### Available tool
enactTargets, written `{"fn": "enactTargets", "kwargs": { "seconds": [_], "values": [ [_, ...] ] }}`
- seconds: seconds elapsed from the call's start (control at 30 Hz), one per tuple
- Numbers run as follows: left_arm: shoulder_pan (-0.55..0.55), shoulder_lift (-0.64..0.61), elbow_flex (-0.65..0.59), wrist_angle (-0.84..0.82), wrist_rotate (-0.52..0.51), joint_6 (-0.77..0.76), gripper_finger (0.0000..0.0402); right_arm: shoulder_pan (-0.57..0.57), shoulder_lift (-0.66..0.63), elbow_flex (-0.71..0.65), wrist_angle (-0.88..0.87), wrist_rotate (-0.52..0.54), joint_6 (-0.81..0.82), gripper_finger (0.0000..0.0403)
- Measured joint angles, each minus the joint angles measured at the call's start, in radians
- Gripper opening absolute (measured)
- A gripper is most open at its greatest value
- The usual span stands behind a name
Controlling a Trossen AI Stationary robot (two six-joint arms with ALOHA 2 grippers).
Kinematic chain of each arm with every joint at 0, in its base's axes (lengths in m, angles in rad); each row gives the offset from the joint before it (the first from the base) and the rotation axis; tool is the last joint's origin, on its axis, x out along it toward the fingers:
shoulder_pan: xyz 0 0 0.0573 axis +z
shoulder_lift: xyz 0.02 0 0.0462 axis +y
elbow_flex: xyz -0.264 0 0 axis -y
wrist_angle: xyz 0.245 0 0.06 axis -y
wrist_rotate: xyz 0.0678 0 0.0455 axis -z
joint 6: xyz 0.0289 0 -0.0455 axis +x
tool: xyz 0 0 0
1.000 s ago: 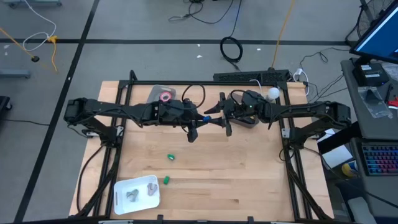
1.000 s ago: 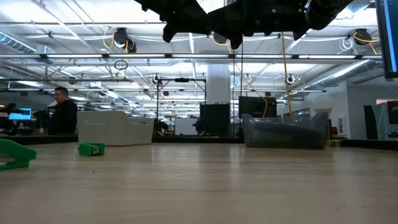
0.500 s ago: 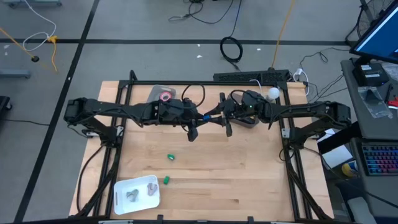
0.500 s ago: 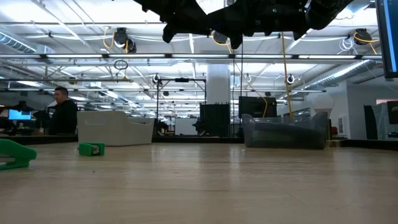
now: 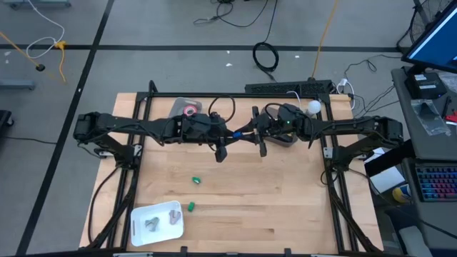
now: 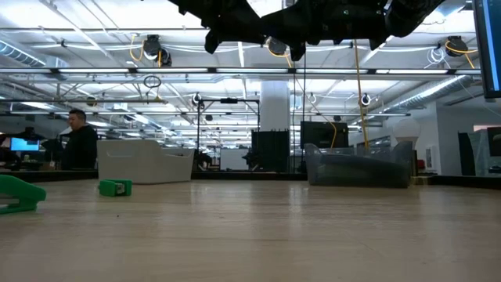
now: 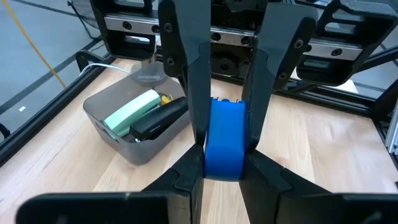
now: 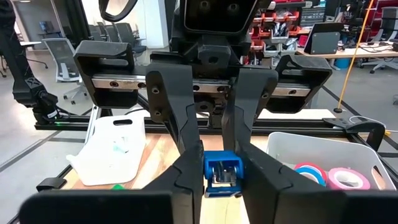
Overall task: Pick and place Stapler, Stapler remover, tape
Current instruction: Put the blue stapler into the black bin
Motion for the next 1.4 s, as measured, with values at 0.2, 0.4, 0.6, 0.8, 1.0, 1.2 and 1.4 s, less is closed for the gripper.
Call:
{"fn": "enactTargets", "kwargs": {
  "seconds": [0.2, 0.4, 0.6, 0.8, 1.0, 1.2, 1.4],
  "values": [
    [-0.001, 0.000, 0.000, -0.007, 0.001, 0.000, 0.0088, 0.000, 0.000, 0.000, 0.002, 0.004, 0.000, 0.0067],
    [0.000, 0.000, 0.000, -0.008, 0.000, -0.004, 0.0088, -0.008, -0.003, -0.001, 0.001, 0.006, 0.009, 0.0067],
    [0.000, -0.001, 0.002, -0.004, -0.006, -0.003, 0.0088, -0.025, -0.012, -0.001, 0.000, 0.004, 0.014, 0.0067],
    [0.000, -0.001, 0.002, -0.007, -0.013, 0.005, 0.0088, -0.026, -0.015, -0.001, 0.000, 0.024, 0.014, 0.0067],
    [0.005, -0.001, 0.002, -0.011, -0.027, 0.004, 0.0128, -0.027, -0.015, -0.001, -0.002, 0.039, 0.014, 0.0067],
    [0.008, -0.001, 0.002, -0.012, -0.025, 0.001, 0.0211, -0.032, -0.015, -0.001, -0.001, 0.069, 0.010, 0.0067],
    [0.006, -0.001, 0.002, -0.086, -0.013, -0.001, 0.0259, -0.064, -0.027, -0.001, -0.010, 0.082, 0.003, 0.0067]
  ]
}}
